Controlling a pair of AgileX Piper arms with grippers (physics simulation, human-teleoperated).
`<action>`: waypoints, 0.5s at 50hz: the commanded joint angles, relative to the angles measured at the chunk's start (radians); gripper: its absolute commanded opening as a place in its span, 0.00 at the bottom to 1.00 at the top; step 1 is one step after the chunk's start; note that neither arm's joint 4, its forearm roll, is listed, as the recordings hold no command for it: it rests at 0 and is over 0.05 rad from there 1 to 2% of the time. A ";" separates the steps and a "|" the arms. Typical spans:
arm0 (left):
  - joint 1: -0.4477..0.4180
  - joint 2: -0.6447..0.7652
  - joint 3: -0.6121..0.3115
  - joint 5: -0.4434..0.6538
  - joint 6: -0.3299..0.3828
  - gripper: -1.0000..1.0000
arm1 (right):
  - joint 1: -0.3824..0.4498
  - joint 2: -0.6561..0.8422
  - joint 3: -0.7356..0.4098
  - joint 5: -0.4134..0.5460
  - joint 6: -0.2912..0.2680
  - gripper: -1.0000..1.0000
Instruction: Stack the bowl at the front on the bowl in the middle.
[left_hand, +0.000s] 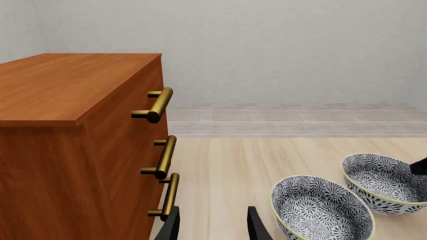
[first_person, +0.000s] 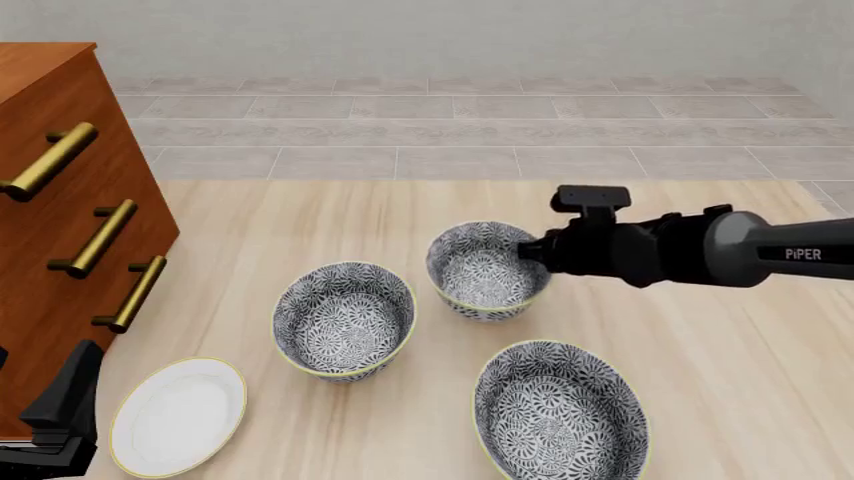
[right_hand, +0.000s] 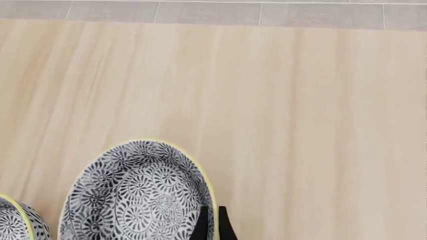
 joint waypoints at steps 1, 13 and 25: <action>0.000 0.000 0.000 0.000 0.000 1.00 | -0.013 -0.007 -0.016 0.008 -0.008 0.00; 0.000 0.000 0.000 0.000 0.000 1.00 | -0.030 -0.066 -0.051 0.037 -0.024 0.00; 0.000 0.000 0.000 0.000 0.000 1.00 | -0.014 -0.226 -0.137 0.194 -0.043 0.00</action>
